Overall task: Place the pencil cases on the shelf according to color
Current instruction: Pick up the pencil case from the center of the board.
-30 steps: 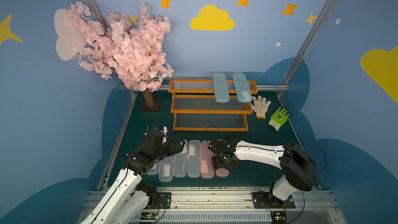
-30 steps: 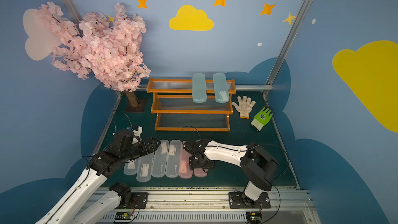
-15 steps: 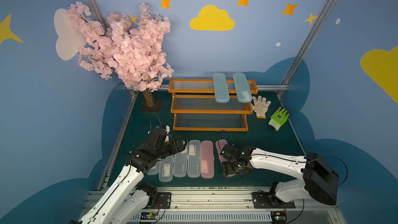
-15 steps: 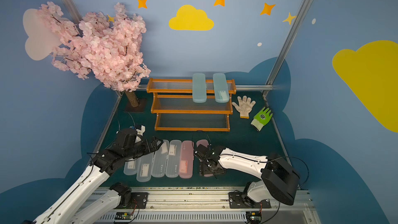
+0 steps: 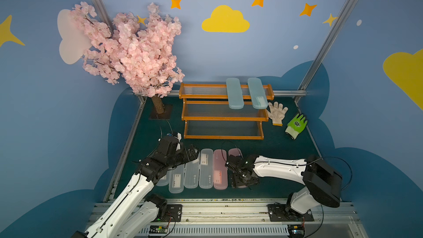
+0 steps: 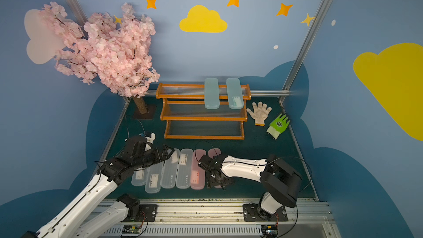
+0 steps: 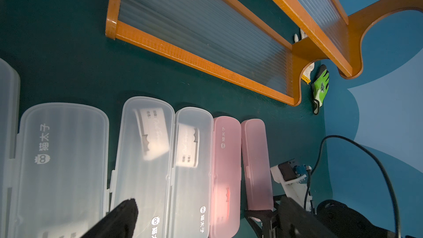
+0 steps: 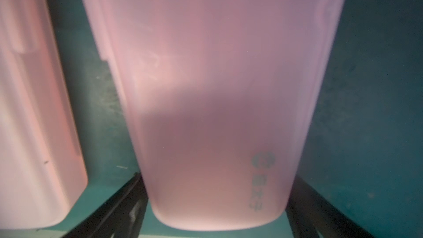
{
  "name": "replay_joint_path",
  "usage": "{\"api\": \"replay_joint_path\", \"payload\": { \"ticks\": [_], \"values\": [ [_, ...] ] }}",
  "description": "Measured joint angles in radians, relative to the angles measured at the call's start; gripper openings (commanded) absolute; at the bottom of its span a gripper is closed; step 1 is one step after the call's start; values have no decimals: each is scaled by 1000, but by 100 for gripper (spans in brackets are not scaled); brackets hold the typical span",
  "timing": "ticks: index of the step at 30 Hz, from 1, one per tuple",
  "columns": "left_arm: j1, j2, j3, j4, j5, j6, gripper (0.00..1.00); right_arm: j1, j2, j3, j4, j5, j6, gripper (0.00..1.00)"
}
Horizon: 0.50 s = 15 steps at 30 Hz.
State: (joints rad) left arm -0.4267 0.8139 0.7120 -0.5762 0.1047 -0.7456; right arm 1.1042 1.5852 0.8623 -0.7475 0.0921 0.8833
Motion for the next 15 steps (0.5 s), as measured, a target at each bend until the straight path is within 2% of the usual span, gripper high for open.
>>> {"api": "replay_joint_path", "payload": {
  "ticks": [5,12,15],
  "values": [
    [0,0,0,1,-1,0,100,6,-8,-8,10,9,2,88],
    [-1,3,0,2,-4,0,100,14,-10,-12,31,16,2,61],
    [-1,-8,2,-3,-19,3,100,32,-22,-16,18,49,14,59]
  ]
}}
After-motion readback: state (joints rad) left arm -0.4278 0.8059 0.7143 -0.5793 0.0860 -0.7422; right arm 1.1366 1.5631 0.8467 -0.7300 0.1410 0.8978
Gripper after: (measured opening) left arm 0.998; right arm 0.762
